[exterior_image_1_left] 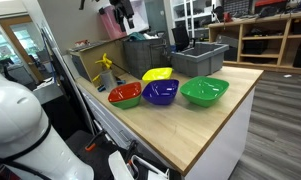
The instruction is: Put the blue bowl inside the orange bowl
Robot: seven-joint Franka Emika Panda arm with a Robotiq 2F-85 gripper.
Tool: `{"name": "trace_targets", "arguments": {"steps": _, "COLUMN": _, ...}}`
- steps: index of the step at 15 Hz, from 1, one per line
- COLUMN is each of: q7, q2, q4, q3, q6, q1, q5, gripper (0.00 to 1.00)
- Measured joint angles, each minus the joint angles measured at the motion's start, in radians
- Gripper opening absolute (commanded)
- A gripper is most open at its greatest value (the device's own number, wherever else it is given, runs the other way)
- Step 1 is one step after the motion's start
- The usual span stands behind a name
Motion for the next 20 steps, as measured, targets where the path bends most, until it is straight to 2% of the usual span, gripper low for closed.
{"name": "trace_targets", "arguments": {"steps": 4, "q7": 0.000, "q2": 0.075, "q4": 0.058, "q3": -0.052, "q6": 0.011, "q1": -0.022, "q5": -0.002, "gripper": 1.00}}
{"name": "trace_targets", "arguments": {"steps": 8, "q7": 0.016, "q2": 0.158, "q4": 0.063, "q3": -0.082, "q6": 0.120, "q1": -0.029, "q5": -0.041, "gripper": 1.00}}
{"name": "trace_targets", "arguments": {"steps": 12, "q7": 0.108, "q2": 0.260, "q4": 0.061, "q3": -0.082, "q6": 0.219, "q1": -0.013, "q5": -0.090, "gripper": 1.00}}
{"name": "trace_targets", "arguments": {"steps": 16, "q7": 0.198, "q2": 0.325, "q4": 0.060, "q3": -0.084, "q6": 0.239, "q1": 0.009, "q5": -0.109, "gripper": 1.00}}
{"name": "trace_targets", "arguments": {"steps": 20, "q7": 0.248, "q2": 0.338, "q4": 0.047, "q3": -0.099, "q6": 0.239, "q1": 0.012, "q5": -0.109, "gripper": 1.00}}
